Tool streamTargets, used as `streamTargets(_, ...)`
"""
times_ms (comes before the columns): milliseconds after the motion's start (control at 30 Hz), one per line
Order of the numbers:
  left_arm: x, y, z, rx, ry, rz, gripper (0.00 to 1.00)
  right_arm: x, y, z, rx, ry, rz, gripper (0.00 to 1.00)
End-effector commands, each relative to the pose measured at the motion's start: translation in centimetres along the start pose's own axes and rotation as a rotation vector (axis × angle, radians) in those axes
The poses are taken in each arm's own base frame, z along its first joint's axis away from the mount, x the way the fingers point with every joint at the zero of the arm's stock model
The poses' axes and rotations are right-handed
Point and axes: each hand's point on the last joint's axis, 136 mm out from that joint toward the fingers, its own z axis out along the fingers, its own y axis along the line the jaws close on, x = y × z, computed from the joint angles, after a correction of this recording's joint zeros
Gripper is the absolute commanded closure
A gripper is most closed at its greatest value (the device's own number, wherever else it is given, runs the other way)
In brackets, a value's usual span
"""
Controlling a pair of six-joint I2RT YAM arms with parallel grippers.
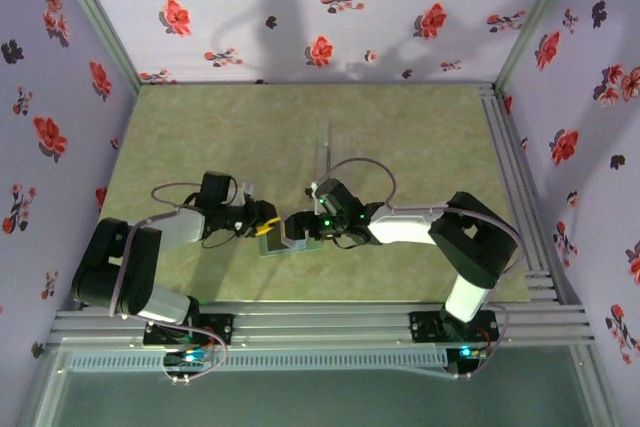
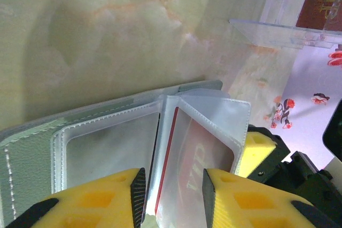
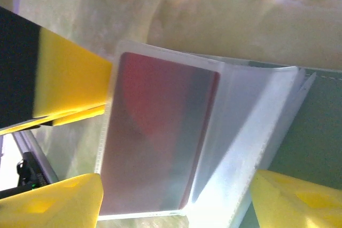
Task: Put the credit cards into the card holder
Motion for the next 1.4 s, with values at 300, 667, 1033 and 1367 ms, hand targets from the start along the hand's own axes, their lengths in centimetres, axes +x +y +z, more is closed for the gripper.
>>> streamTargets(300, 0.0, 1.2, -1.3, -0.113, 0.001, 0.016, 0.64, -2.0, -3.6, -6.1, 0.367, -0.149, -0.058, 0.26)
streamTargets(667, -0.2, 1.9, -4.3, -0.254, -0.066, 0.056, 0.62, -5.1, -2.6, -9.1, 0.472, -0.168, -0.130, 0.25)
streamTargets(1033, 0.5, 2.8, -6.2, -0.322, -0.118, 0.080, 0.61, -12.4, -3.6, -12.5, 0.379, -0.333, 0.064, 0.22)
streamTargets(1367, 1.9, 3.9, -7.3, -0.350, -0.148, 0.097, 0.56, -17.5, -2.9, -9.6, 0.226, -0.252, 0.098, 0.24)
